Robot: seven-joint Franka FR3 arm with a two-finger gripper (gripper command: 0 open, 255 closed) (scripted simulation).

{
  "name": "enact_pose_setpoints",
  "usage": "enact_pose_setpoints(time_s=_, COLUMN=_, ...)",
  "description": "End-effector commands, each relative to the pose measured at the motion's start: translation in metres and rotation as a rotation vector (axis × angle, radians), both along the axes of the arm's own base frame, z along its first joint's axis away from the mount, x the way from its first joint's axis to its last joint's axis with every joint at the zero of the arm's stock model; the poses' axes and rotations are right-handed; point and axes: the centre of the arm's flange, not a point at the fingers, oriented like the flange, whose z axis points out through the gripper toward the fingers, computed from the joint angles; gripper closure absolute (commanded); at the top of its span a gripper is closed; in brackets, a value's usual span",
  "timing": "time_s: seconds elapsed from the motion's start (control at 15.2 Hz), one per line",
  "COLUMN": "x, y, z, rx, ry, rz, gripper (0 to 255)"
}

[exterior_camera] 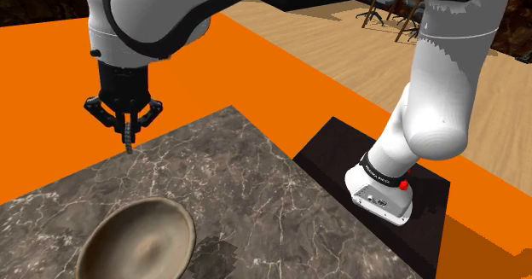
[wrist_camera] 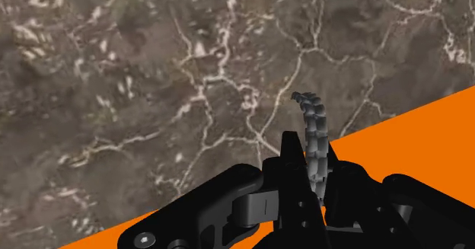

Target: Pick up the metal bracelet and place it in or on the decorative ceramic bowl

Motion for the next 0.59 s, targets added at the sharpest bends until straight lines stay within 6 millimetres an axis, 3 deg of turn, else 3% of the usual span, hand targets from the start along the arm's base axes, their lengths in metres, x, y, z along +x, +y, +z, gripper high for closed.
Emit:
enact_pose_setpoints(time_s=0.0, x=-0.001, y=0.000, z=0.010, rx=0.000, ry=0.000, rz=0.000, gripper=255)
enact_pose_setpoints(time_s=0.53, x=-0.001, y=0.000, z=0.052, rx=0.000, ry=0.000, rz=0.000, gripper=255)
